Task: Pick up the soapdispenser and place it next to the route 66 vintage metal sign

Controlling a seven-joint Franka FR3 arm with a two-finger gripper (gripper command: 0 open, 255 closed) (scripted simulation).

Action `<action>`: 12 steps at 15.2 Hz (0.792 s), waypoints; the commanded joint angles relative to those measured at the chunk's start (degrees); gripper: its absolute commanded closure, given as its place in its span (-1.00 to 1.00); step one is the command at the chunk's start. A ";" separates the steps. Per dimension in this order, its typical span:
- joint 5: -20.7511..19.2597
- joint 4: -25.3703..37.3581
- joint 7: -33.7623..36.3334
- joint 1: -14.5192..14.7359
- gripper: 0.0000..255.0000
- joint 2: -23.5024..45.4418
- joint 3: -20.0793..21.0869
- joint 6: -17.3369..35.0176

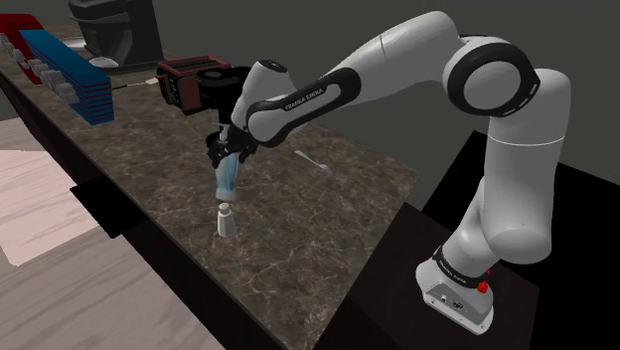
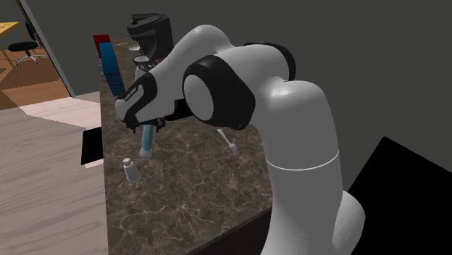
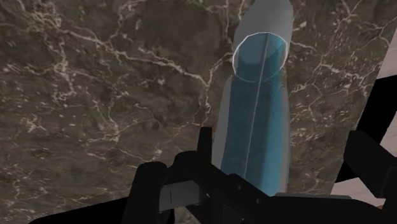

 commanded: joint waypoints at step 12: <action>0.28 -2.17 -0.11 -0.58 -1.00 -6.36 -0.01 -4.24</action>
